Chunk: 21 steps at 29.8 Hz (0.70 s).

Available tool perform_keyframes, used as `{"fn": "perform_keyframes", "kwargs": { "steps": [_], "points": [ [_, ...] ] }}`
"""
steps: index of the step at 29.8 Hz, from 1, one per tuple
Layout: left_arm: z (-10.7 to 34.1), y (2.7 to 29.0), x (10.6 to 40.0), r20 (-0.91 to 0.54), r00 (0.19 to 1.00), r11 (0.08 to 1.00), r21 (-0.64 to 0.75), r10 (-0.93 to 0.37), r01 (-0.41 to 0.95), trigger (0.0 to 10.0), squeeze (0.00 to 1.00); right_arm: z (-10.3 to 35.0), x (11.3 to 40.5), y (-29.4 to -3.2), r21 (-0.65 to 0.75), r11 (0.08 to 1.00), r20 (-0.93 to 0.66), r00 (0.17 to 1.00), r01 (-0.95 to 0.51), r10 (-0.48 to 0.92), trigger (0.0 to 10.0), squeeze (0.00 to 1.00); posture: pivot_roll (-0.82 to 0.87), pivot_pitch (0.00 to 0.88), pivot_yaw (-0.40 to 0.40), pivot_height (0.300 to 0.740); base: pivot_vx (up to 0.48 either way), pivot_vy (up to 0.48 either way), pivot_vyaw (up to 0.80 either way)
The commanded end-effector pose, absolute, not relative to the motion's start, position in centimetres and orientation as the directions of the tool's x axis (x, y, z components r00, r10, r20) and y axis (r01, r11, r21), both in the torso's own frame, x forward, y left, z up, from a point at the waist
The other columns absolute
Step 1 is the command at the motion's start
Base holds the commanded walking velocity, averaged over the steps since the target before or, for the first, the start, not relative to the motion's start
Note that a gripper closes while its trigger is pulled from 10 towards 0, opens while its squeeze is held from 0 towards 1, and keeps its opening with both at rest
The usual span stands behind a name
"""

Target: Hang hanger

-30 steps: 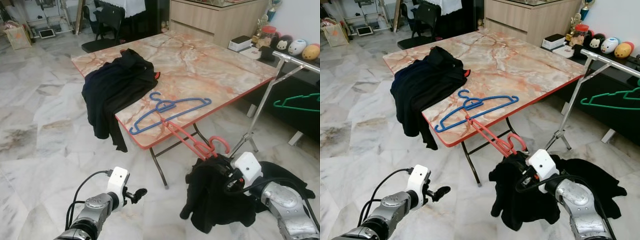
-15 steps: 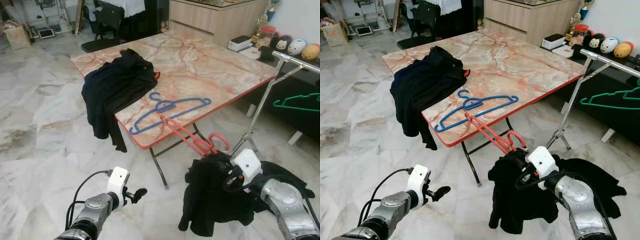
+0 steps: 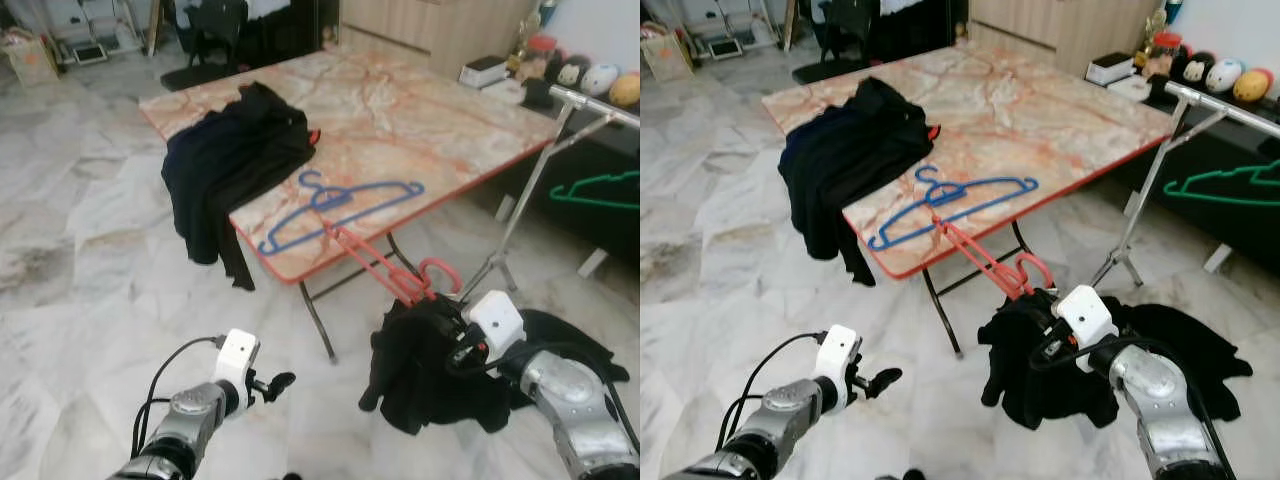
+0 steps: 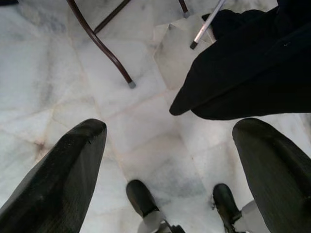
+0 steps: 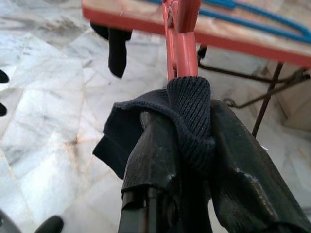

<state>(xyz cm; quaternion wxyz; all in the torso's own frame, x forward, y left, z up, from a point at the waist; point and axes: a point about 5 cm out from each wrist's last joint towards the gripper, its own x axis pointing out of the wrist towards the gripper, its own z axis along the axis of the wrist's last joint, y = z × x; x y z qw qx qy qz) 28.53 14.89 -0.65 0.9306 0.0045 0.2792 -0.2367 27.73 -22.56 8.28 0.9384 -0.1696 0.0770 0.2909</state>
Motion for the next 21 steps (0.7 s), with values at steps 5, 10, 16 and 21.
{"fn": "perform_keyframes", "kwargs": {
  "steps": [5, 10, 16, 21],
  "points": [
    [-0.70, 15.17, 28.40, -0.519, 0.733, 0.888, -0.126, -0.439, 0.442, 10.0, 0.00, 9.19, 28.19, -22.72, -0.292, 0.782, -0.203, 0.834, -0.551, 0.512, 10.0, 0.00, -0.07, 0.000, 0.061, 0.740, -0.262, 0.000, 0.00],
    [-0.69, 15.15, 28.40, -0.518, 0.733, 0.887, -0.126, -0.440, 0.443, 10.0, 0.00, 9.24, 28.29, -22.74, -0.296, 0.782, -0.203, 0.836, -0.549, 0.510, 10.0, 0.00, -0.07, 0.000, 0.060, 0.740, -0.265, 0.000, 0.00],
    [-0.68, 15.21, 28.40, -0.518, 0.734, 0.888, -0.126, -0.439, 0.442, 10.0, 0.00, 9.28, 28.36, -22.80, -0.296, 0.783, -0.201, 0.837, -0.547, 0.509, 10.0, 0.00, -0.07, 0.000, 0.059, 0.740, -0.266, 0.000, 0.00],
    [-0.69, 15.21, 28.37, -0.517, 0.734, 0.887, -0.127, -0.441, 0.444, 10.0, 0.00, 9.29, 28.44, -22.88, -0.296, 0.786, -0.199, 0.840, -0.543, 0.505, 10.0, 0.00, -0.07, 0.000, 0.059, 0.740, -0.271, 0.000, 0.00]
  ]
}}
